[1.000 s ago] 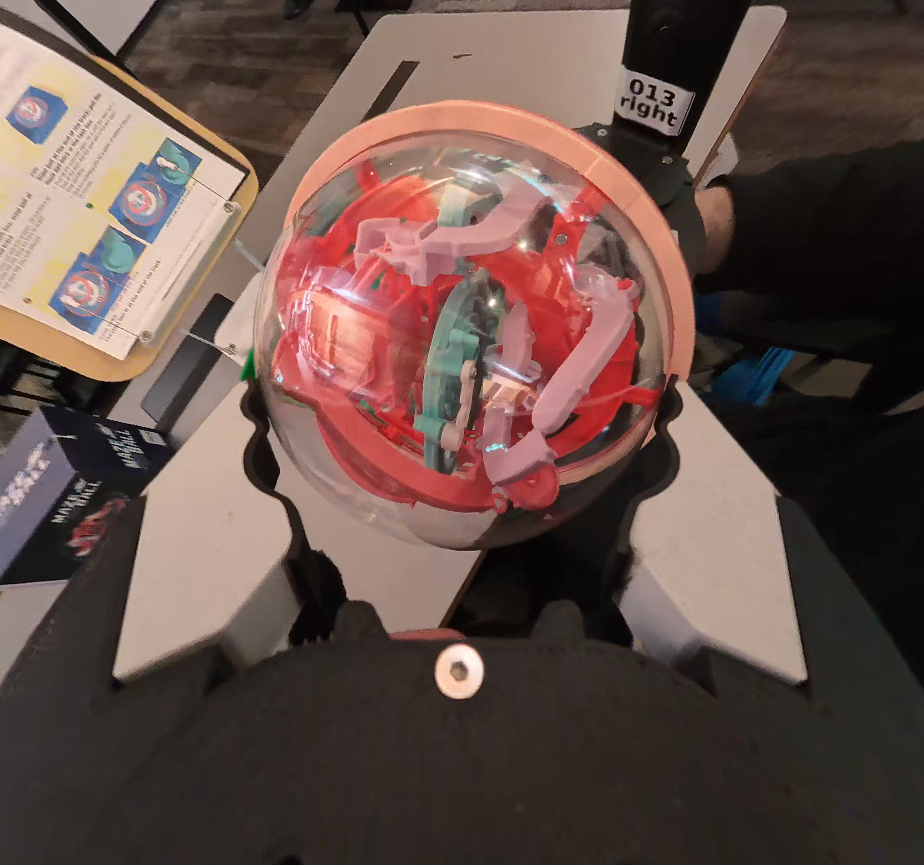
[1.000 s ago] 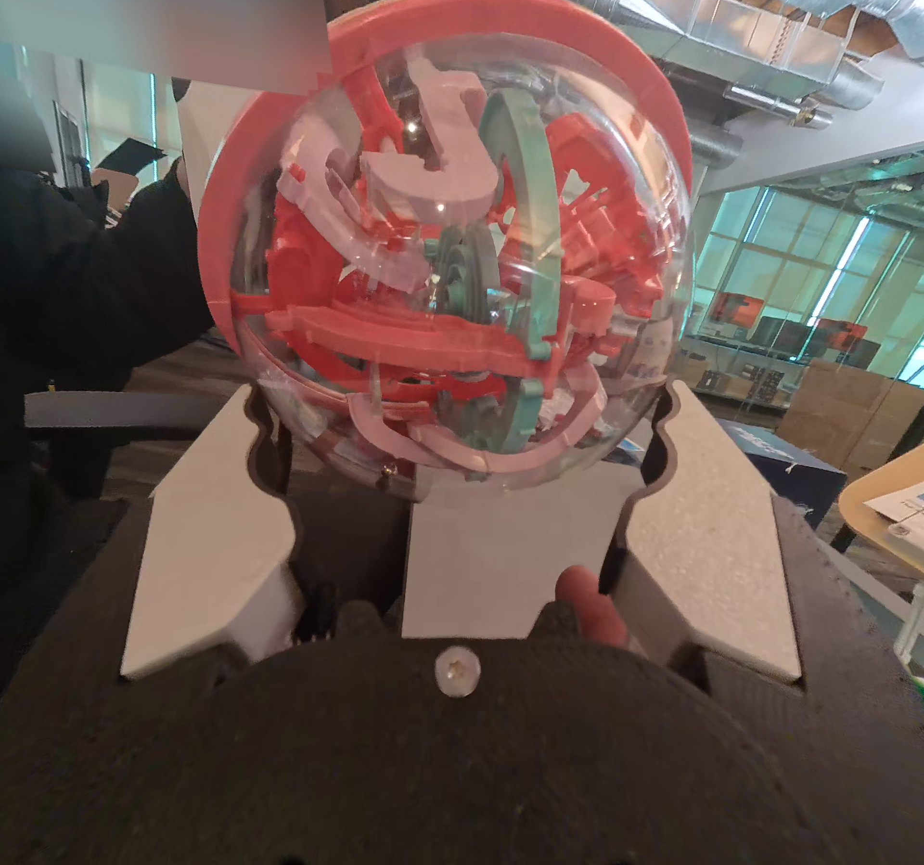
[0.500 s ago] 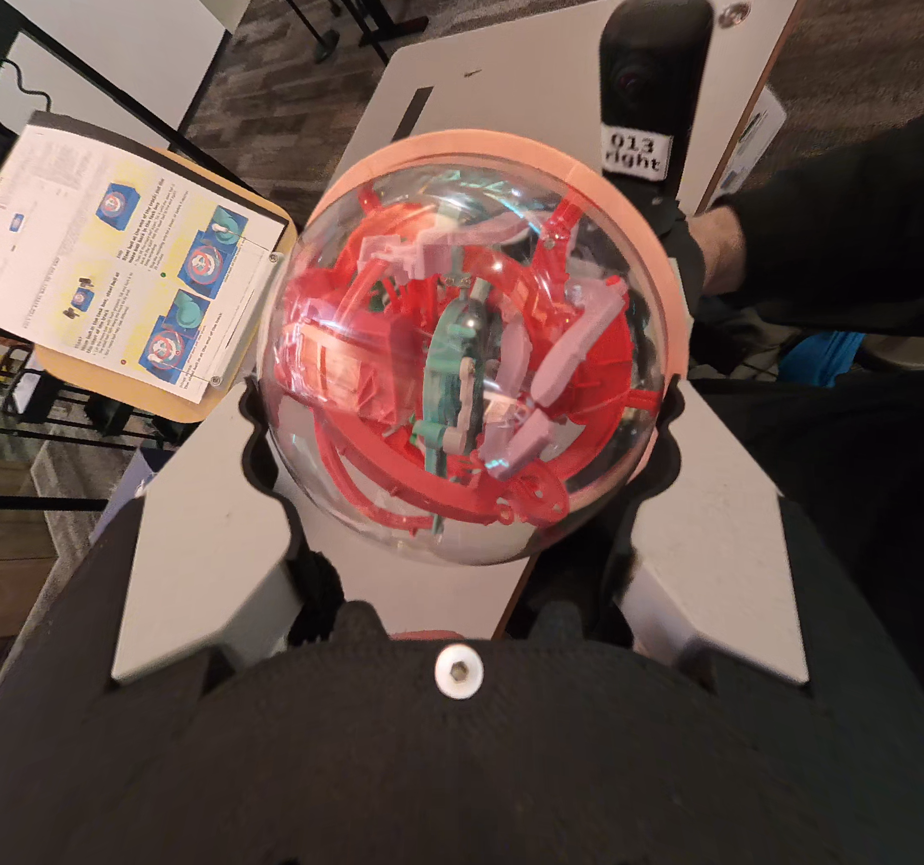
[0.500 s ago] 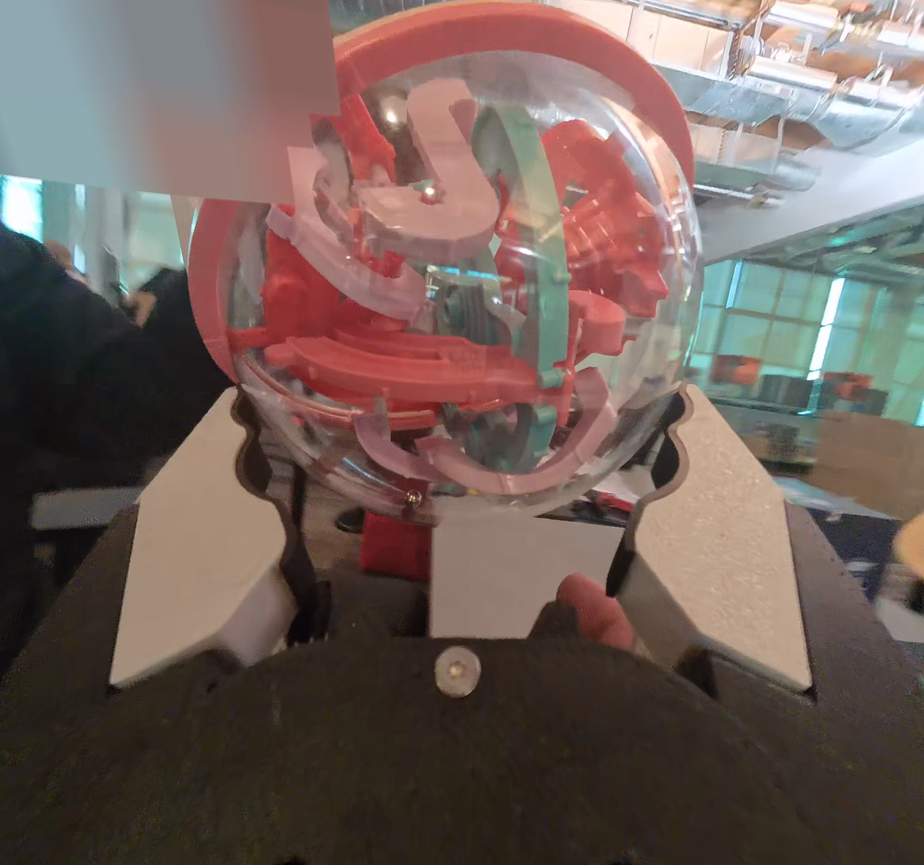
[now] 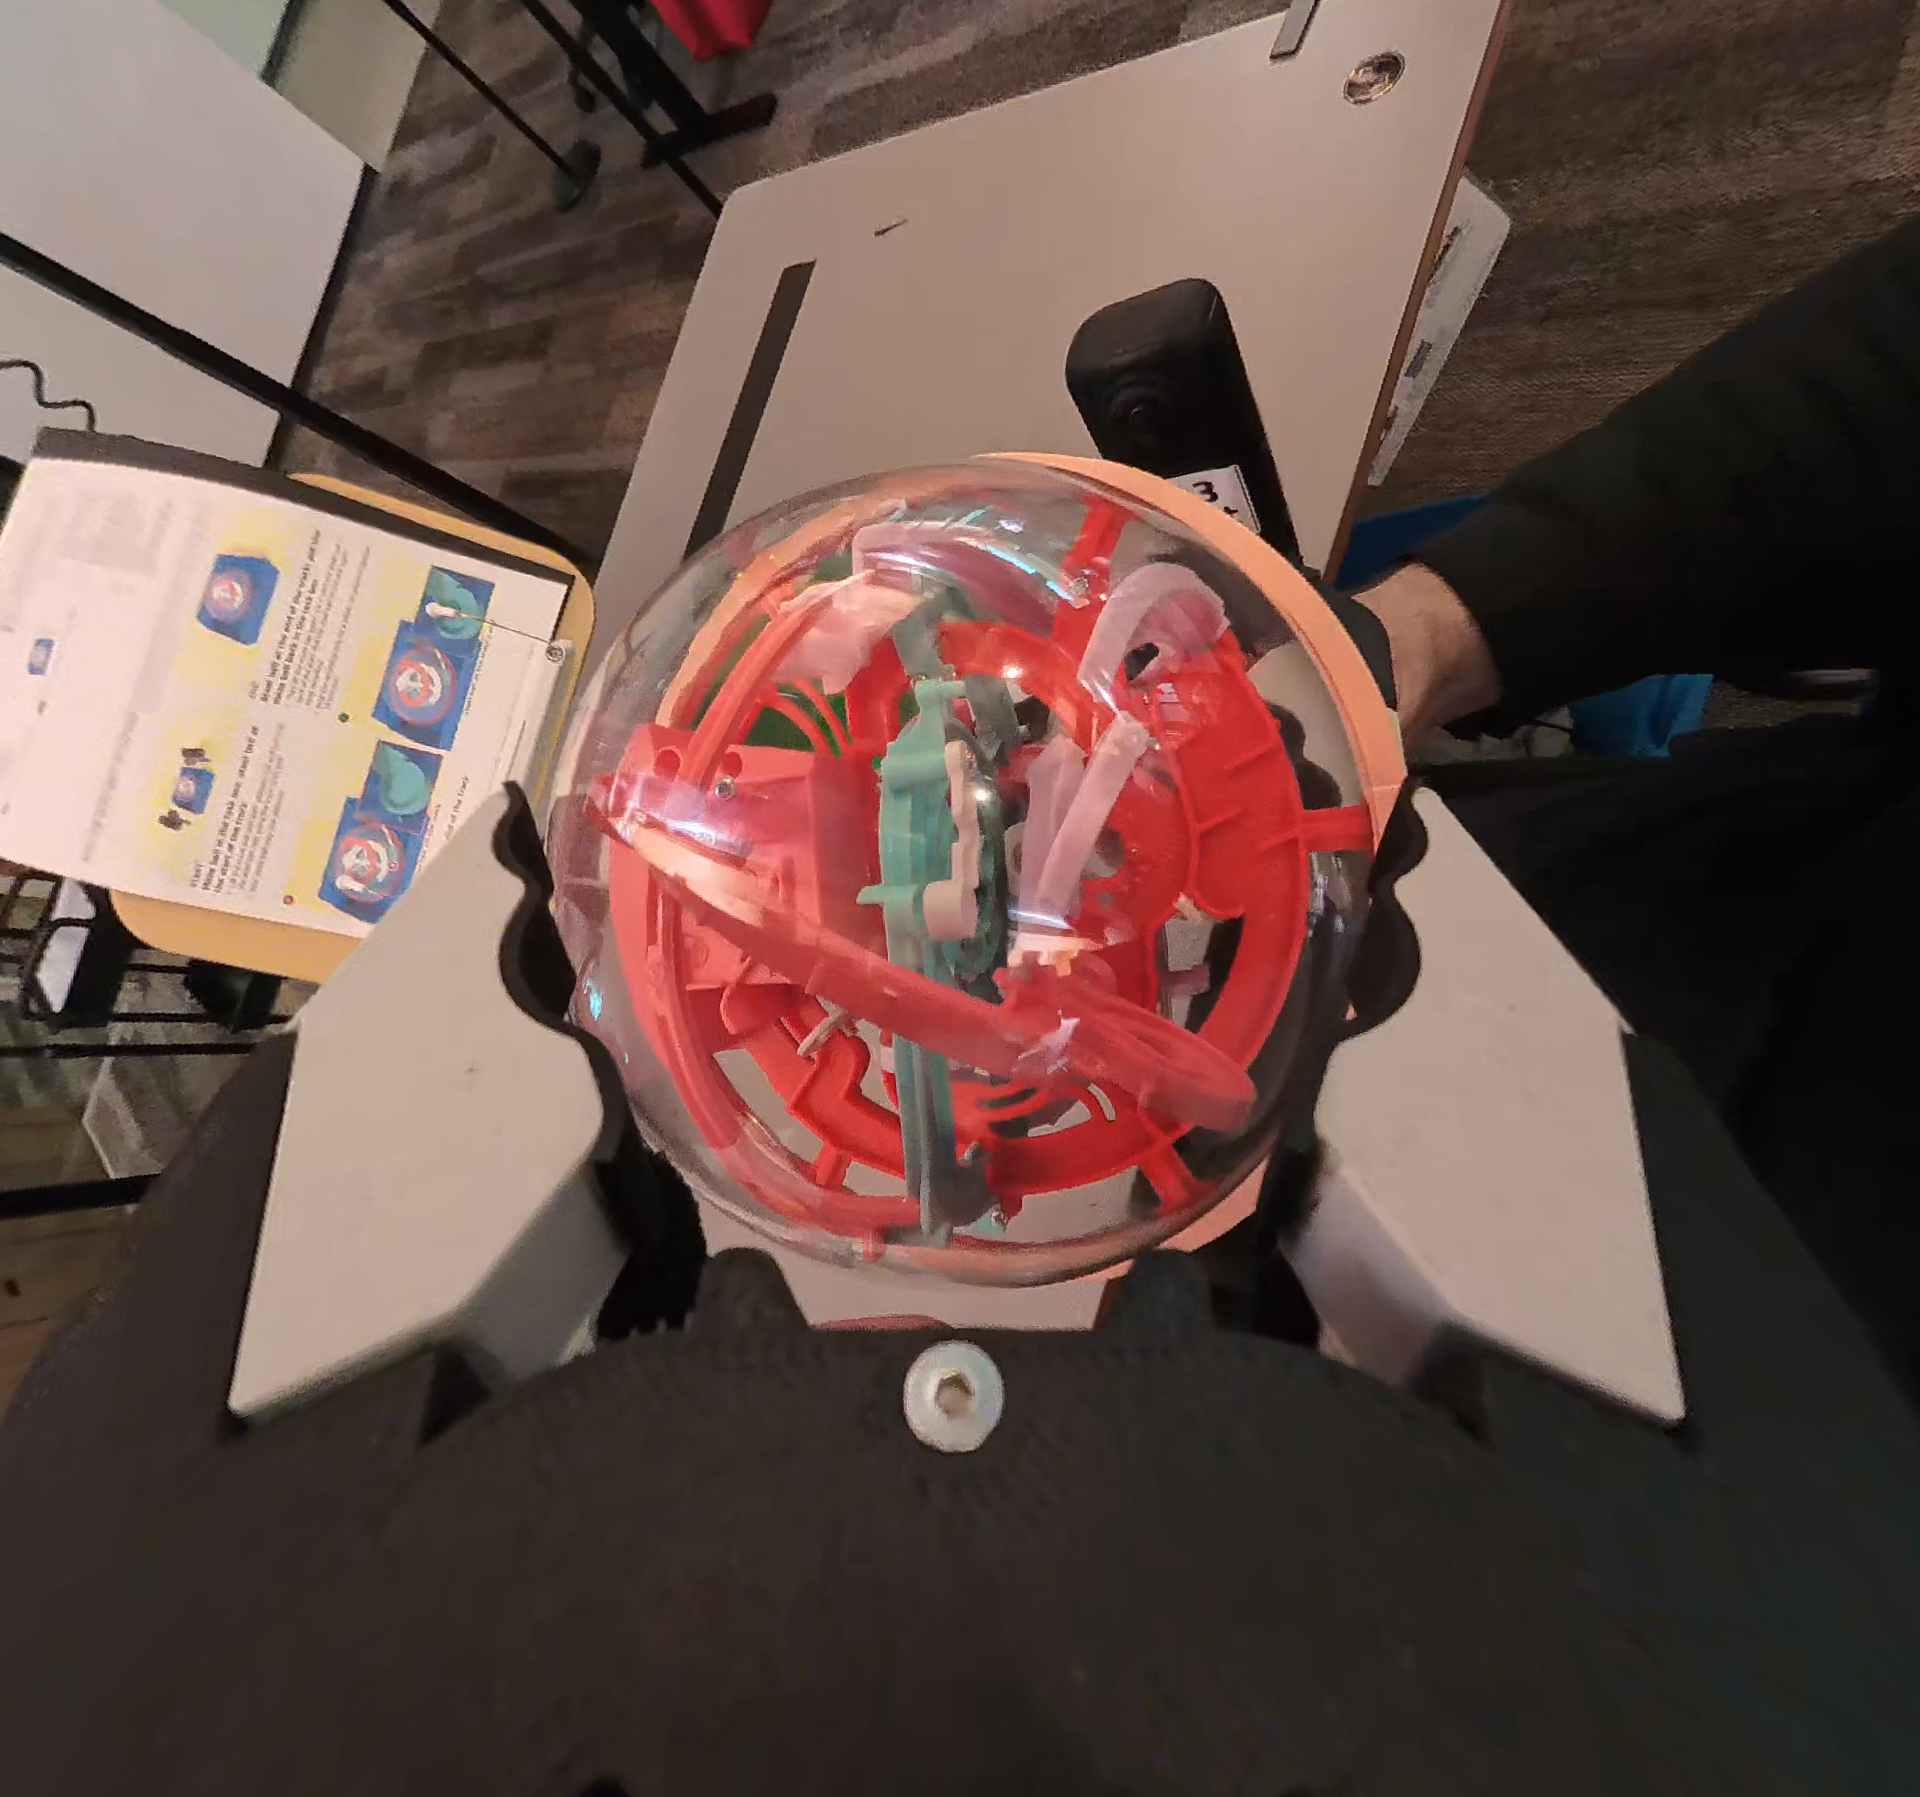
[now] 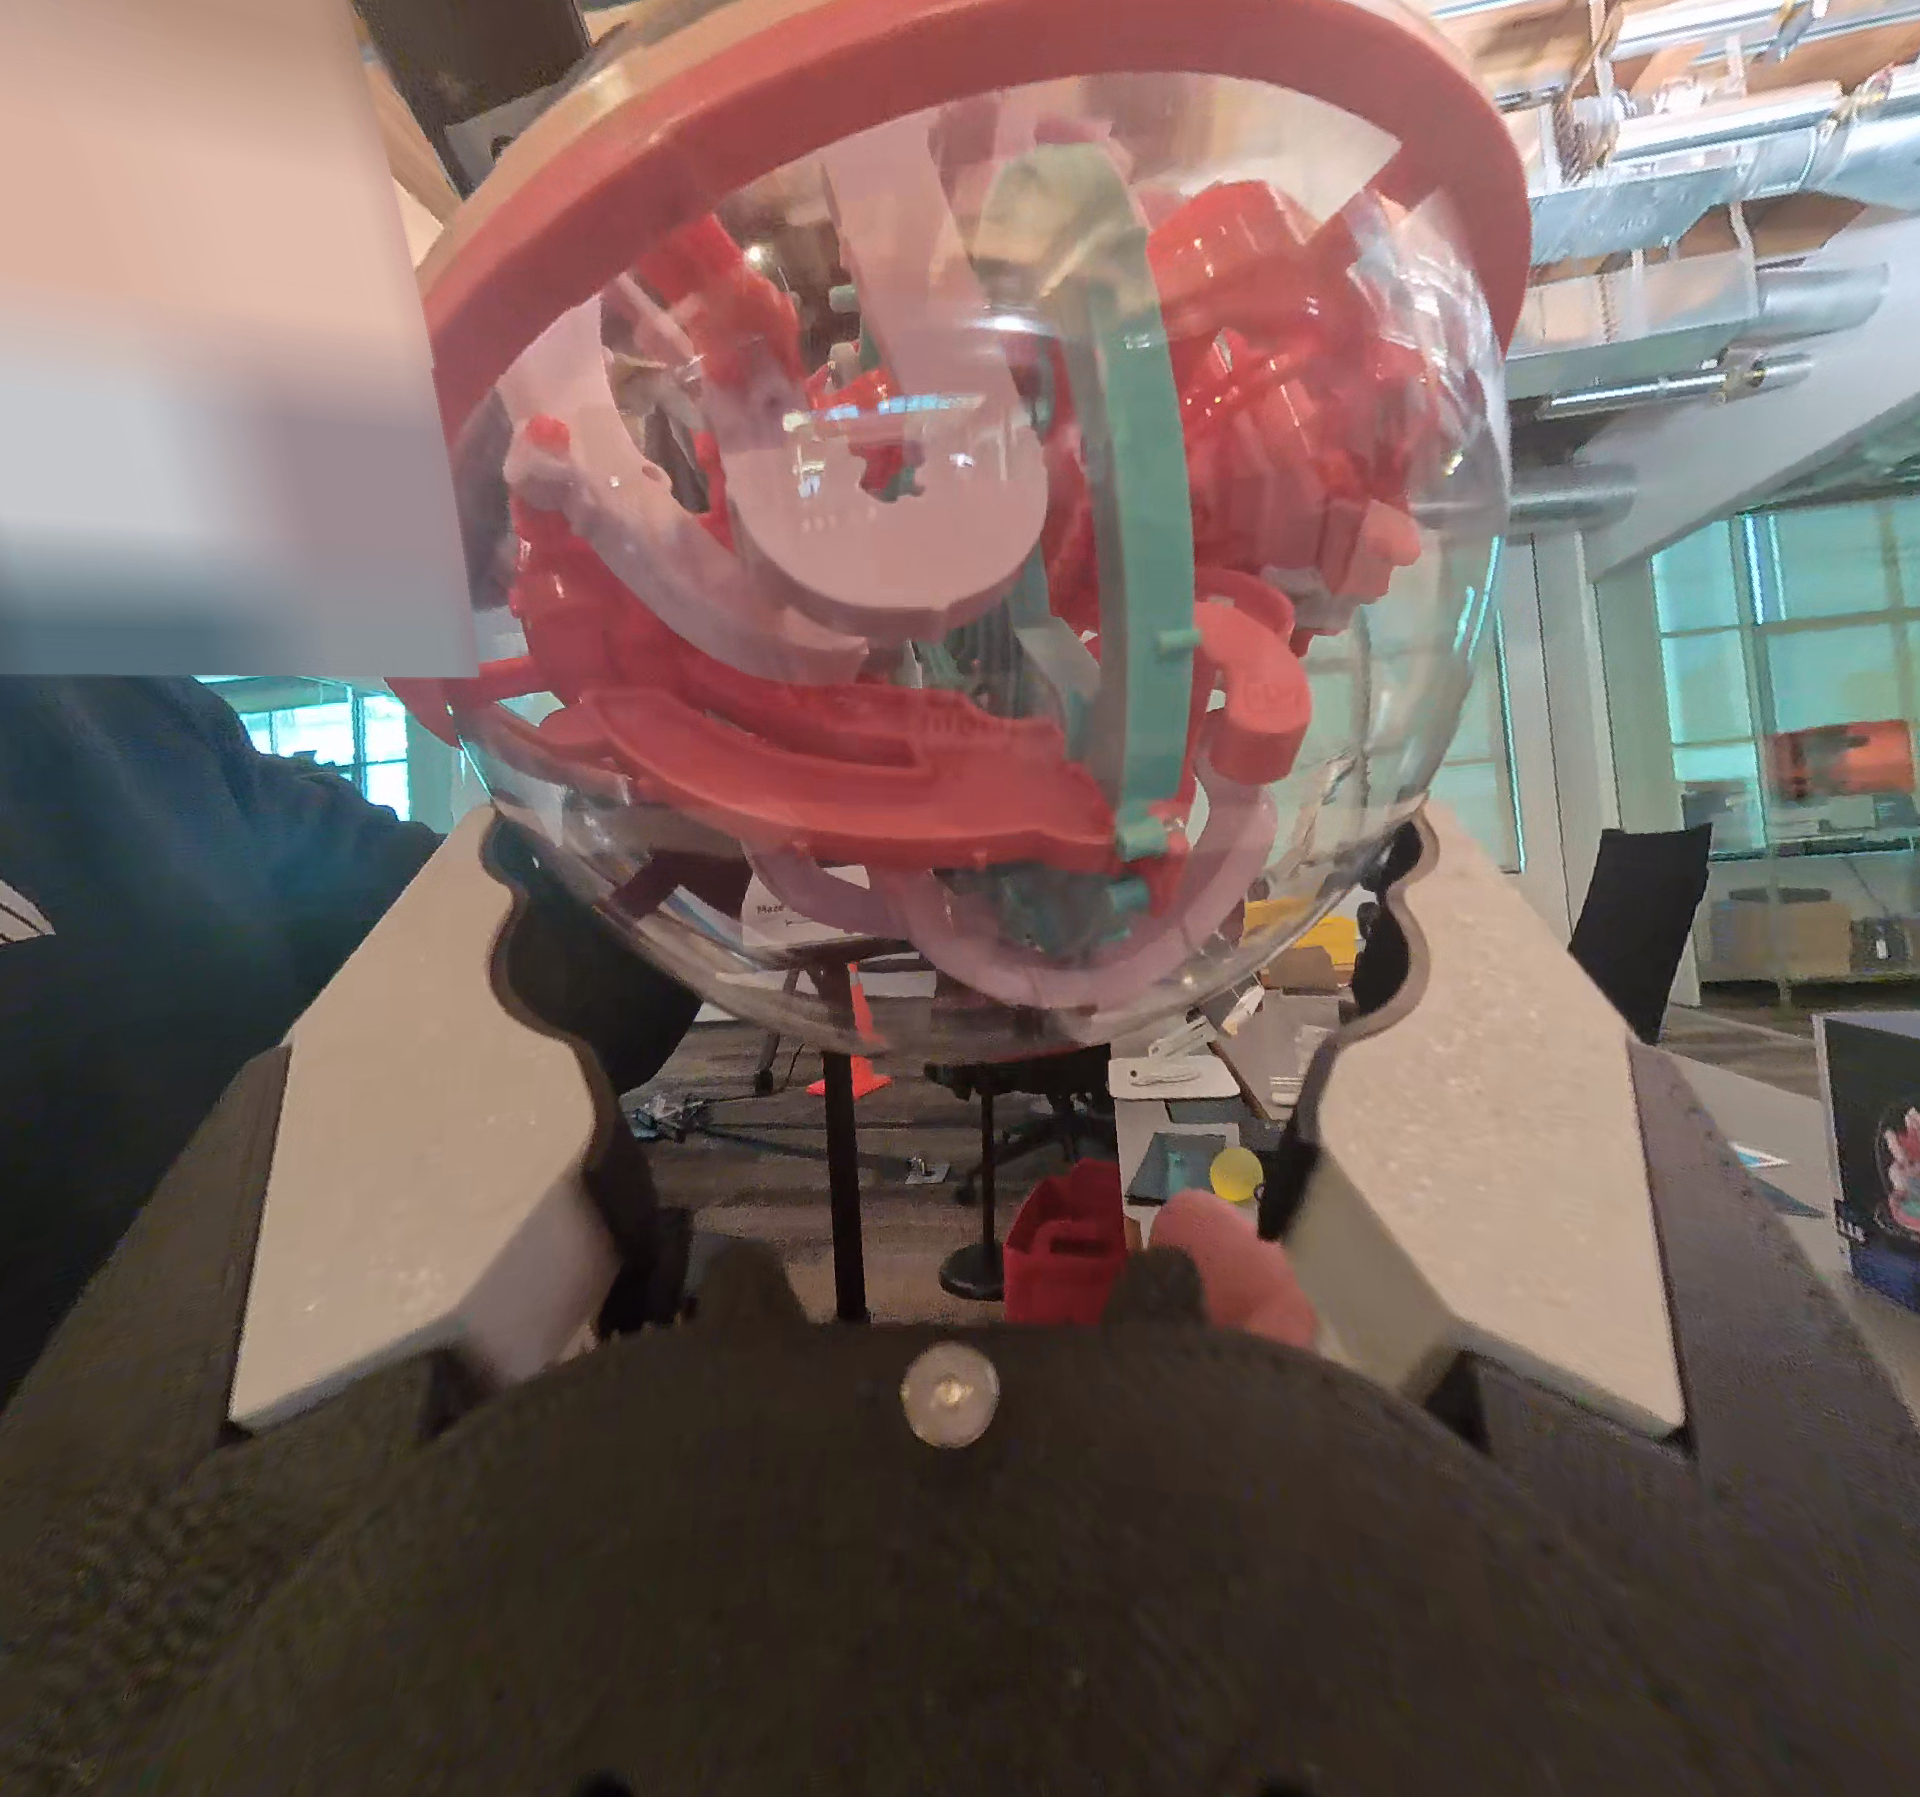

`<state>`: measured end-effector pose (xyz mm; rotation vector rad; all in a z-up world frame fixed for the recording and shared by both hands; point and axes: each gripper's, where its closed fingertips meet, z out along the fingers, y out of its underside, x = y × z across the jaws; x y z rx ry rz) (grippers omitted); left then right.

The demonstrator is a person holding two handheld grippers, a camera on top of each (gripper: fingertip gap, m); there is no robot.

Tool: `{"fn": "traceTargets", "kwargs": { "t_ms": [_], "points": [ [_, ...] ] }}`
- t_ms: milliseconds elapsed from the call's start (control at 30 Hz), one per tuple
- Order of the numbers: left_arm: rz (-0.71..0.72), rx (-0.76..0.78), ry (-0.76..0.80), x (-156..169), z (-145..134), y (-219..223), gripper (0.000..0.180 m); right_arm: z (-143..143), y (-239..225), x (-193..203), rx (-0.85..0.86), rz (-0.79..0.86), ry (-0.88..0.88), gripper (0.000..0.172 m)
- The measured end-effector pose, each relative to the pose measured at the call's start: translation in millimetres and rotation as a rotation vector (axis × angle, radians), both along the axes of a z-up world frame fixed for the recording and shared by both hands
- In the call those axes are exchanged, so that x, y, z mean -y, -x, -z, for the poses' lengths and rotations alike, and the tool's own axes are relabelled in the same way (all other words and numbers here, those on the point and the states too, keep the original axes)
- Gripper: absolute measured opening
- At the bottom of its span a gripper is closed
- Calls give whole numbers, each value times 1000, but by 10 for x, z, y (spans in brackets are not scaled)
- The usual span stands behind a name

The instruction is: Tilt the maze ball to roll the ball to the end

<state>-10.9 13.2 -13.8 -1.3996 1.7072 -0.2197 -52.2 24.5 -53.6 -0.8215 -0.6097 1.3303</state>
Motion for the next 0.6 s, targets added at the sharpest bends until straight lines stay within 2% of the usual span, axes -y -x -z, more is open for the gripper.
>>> {"fn": "traceTargets", "kwargs": {
  "t_ms": [233,267,333,367,500,600],
  "points": [
    [-28,82,25,-77,-46,46,152,-50,-150,-5,-34,8,-2,151],
    [-48,92,86,-122,17,122,154,-46,-155,-7,-33,-1,3,151],
    [-40,129,374,-105,295,224,147,-47,-152,10,-39,-39,12,148],
    [-48,186,464,-140,402,247,154,-20,-134,4,-28,-55,27,146],
    [-12,462,570,-285,625,347,156,170,-64,-108,58,-25,71,139],
    [10,540,551,-269,645,441,158,148,-11,-50,132,29,-21,130]
  ]
}}
